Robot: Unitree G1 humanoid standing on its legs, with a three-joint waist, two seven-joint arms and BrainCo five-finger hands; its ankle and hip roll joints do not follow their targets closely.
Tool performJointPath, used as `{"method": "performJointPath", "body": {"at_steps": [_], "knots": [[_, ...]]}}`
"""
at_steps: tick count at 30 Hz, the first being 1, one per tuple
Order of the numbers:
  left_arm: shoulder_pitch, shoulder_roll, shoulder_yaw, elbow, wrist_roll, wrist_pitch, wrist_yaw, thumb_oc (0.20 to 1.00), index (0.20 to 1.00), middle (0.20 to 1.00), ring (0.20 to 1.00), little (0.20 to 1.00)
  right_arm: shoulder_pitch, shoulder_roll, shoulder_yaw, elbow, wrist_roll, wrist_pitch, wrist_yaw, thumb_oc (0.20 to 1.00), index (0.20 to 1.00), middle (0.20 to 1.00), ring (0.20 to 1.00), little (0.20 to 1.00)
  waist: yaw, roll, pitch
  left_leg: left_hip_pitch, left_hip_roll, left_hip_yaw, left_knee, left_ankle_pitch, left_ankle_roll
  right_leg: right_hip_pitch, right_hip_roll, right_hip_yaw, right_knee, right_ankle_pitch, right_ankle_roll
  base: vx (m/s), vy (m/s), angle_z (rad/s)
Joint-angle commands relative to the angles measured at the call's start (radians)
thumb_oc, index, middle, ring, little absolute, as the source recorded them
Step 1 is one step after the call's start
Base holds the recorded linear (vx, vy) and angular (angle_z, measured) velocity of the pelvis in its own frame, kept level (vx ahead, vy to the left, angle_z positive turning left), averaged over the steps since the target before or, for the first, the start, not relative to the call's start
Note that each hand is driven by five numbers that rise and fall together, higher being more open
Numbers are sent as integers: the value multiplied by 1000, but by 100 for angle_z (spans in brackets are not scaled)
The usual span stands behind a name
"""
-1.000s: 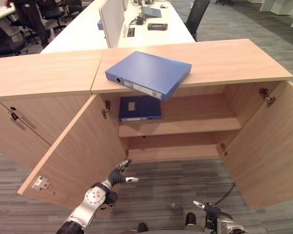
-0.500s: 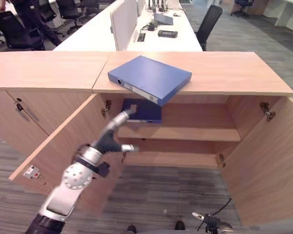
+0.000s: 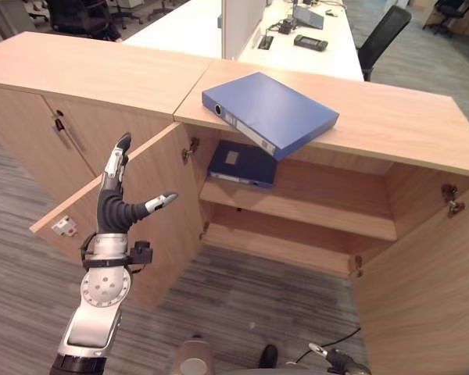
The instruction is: Put the empty folder in the office cabinet
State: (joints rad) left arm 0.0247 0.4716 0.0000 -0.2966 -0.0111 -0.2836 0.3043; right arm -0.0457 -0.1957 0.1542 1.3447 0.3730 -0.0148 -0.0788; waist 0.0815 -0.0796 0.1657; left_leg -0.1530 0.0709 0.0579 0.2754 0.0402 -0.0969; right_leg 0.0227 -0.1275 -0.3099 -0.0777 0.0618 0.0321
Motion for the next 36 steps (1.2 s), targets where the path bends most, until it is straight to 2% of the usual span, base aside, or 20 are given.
{"method": "performJointPath", "body": {"at_steps": [1,3,6,11,13,14,15,16,18,19,20,22,24,26,28,30,31,32,34,36], "knots": [[-45,21,23,-97,72,-48,31,1000,1000,1000,1000,1000,-28,6,-7,24,11,-9,-11,1000,1000,1000,1000,1000,2,22,-31,-32,-29,-15,-172,4,12,117,33,45,-10,-85,94,263,186,-39],[-38,28,22,-108,87,-53,31,1000,1000,1000,1000,1000,-24,3,-24,34,11,-12,-18,1000,1000,1000,1000,1000,-5,34,-51,2,-40,-41,-221,12,17,126,30,57,-10,-91,97,235,168,-20],[-24,43,19,-114,92,-53,20,1000,1000,1000,1000,1000,-20,4,-48,42,15,-8,-24,1000,1000,1000,1000,1000,-15,43,-74,50,-54,-30,-255,3,28,138,0,66,-10,-93,111,162,157,0],[1,55,44,-135,68,-56,6,1000,1000,1000,1000,1000,-28,17,-51,45,0,6,-20,1000,1000,1000,1000,1000,-4,46,-87,92,-75,-3,-289,-19,51,132,-39,91,-10,-81,138,89,144,-32],[10,56,55,-143,59,-58,-2,1000,1000,1000,1000,1000,-37,24,-52,40,-11,11,-16,1000,1000,1000,1000,1000,2,45,-90,102,-93,16,-297,-35,68,126,-73,96,-7,-59,160,93,247,-20],[21,57,65,-154,52,-58,-10,1000,1000,1000,1000,1000,-39,28,-54,31,-33,16,-9,1000,1000,1000,1000,1000,12,49,-90,135,-121,40,-327,-49,87,101,-134,79,73,-21,187,96,255,-32],[22,57,65,-155,51,-58,-10,1000,1000,1000,1000,1000,-39,28,-54,31,-33,16,-9,1000,1000,1000,1000,1000,13,49,-90,137,-122,41,-330,-47,89,98,-136,82,79,-24,188,99,262,-32],[23,61,68,-153,53,-53,-8,1000,1000,1000,1000,1000,-42,31,-57,27,-37,17,-12,1000,1000,1000,1000,1000,16,52,-82,158,-124,51,-348,-51,88,68,-169,55,140,10,192,23,64,-35],[22,65,68,-155,60,-49,-6,1000,1000,1000,1000,1000,-43,34,-56,24,-40,14,-17,1000,1000,1000,1000,1000,16,51,-76,166,-124,56,-353,-55,87,49,-182,33,150,34,191,28,35,-24],[17,75,55,-154,72,-45,-13,1000,1000,1000,1000,1000,-49,38,-48,20,-46,14,-16,1000,1000,1000,1000,1000,6,53,-69,182,-117,58,-360,-62,86,8,-158,2,128,33,176,28,5,-25],[17,75,55,-154,72,-45,-13,1000,1000,1000,1000,1000,-49,38,-48,20,-46,14,-16,1000,1000,1000,1000,1000,6,53,-69,182,-117,58,-360,-62,86,8,-158,2,128,33,176,64,-8,-25],[1,84,27,-140,86,-42,-16,1000,1000,1000,1000,1000,-57,42,-37,16,-43,10,-16,1000,1000,1000,1000,1000,-23,55,-56,207,-110,45,-361,-74,89,-51,-93,12,90,37,160,83,-22,-16],[-10,94,4,-129,104,-37,-18,1000,1000,1000,1000,1000,-59,45,-28,13,-38,8,-18,1000,1000,1000,1000,1000,-44,52,-38,234,-107,42,-358,-84,89,-84,-57,27,65,46,159,95,-36,-9],[-32,92,-34,-108,126,-32,-24,1000,1000,1000,1000,1000,-53,49,-12,22,-34,7,-20,1000,1000,1000,1000,1000,-51,43,-43,250,-108,38,-355,-91,89,-45,-50,47,31,48,157,141,-95,5],[-53,89,-57,-85,131,-30,-19,1000,1000,1000,1000,1000,-50,48,-3,17,-31,6,-20,1000,1000,1000,1000,1000,-57,47,-48,257,-94,36,-360,-93,83,-43,-39,77,40,49,158,136,-130,28],[-76,93,-77,-79,140,-27,-14,1000,1000,1000,1000,1000,-54,45,7,14,-26,0,-25,1000,1000,1000,1000,1000,-78,49,-39,259,-81,22,-363,-92,80,-93,6,122,24,60,146,92,-127,-12],[-78,93,-78,-77,141,-28,-13,1000,1000,1000,1000,1000,-55,44,7,14,-25,-1,-25,1000,1000,1000,1000,1000,-77,52,-42,257,-77,23,-363,-95,79,-96,10,123,23,61,144,150,-168,-8],[-77,93,-79,-79,155,-30,-18,1000,1000,1000,1000,1000,-51,45,5,30,-22,-1,-26,1000,1000,1000,1000,1000,-86,44,-52,266,-72,18,-360,-104,70,-83,31,145,-5,52,139,166,-178,-2],[-69,86,-72,-76,151,-32,-16,1000,1000,1000,1000,1000,-46,44,8,46,-30,0,-28,1000,1000,1000,1000,1000,-86,39,-64,282,-54,25,-356,-116,52,-64,38,140,-10,47,135,194,-231,11],[-76,79,-75,-71,139,-32,-18,1000,1000,1000,1000,1000,-38,38,5,48,-23,-5,-29,1000,1000,1000,1000,1000,-94,27,-65,271,-21,31,-284,-134,34,-38,48,133,-8,30,123,133,-196,10]]}}
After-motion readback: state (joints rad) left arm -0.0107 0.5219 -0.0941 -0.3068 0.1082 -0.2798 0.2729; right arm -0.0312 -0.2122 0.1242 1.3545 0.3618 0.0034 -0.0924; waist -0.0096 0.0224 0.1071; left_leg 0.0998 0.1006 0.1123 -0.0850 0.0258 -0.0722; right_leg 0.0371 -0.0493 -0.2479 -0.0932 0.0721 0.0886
